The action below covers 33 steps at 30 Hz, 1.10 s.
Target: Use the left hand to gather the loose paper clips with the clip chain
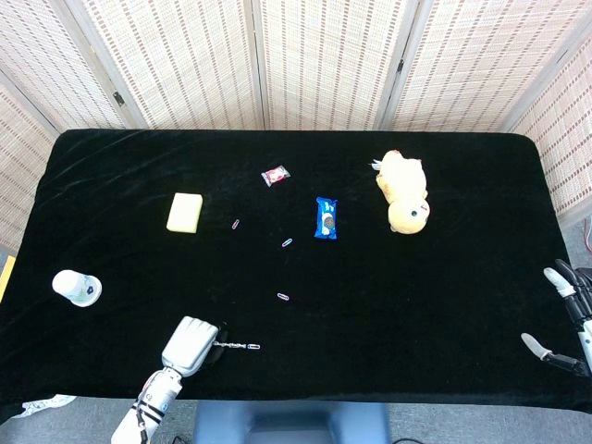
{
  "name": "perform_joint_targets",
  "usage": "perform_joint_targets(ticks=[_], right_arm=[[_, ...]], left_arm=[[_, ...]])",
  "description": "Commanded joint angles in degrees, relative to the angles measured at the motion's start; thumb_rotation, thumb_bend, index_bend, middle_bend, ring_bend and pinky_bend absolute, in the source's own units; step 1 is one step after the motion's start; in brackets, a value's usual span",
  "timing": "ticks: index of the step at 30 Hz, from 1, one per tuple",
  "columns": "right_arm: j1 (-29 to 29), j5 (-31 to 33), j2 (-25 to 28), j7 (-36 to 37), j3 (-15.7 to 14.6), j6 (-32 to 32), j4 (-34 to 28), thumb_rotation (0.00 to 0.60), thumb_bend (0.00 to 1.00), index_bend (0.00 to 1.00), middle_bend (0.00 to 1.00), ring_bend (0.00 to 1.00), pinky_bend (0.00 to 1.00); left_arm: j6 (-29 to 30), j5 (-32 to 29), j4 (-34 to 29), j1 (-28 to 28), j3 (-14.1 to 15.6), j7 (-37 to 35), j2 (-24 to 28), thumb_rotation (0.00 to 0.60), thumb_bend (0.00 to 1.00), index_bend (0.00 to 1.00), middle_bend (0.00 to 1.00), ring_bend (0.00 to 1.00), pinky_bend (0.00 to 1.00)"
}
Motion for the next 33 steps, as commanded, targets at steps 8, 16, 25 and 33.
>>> perform_joint_targets(ticks=[8,16,25,33], right_arm=[[-0.54,0.75,0.13,0.91,0.08,0.54,0.31,0.600,0.24,0.00,0.00,0.03,0.00],[-0.78,0.88,0.05,0.88,0.14,0.85,0.42,0.600,0.24,0.00,0.00,0.03,0.00],[-0.67,1.40,0.14,1.12,0.34,0.39,0.35,0.600,0.24,0.00,0.00,0.03,0.00],[-0.28,2.50,0.13,0.97,0.78,-0.80,0.12,0.600,0.24,0.00,0.00,0.03,0.00]], left_arm=[[-3.25,-0.75,1.29,-1.48,-1.05,0.21,-1.32,0.600,0.65,0.81,1.00,1.00,1.00],[-4.19,-0.91,2.51,-2.01,-1.53,0.34,-1.67,0.600,0.65,0.81,1.00,1.00,1.00],[-2.97,-0.54,1.44,-2.45,-3.53,0.47,0.50,0.600,0.65,0.81,1.00,1.00,1.00],[-3.60,-1.10,1.62,-4.08,-6.74,-1.49,2.63,0.600,0.65,0.81,1.00,1.00,1.00]])
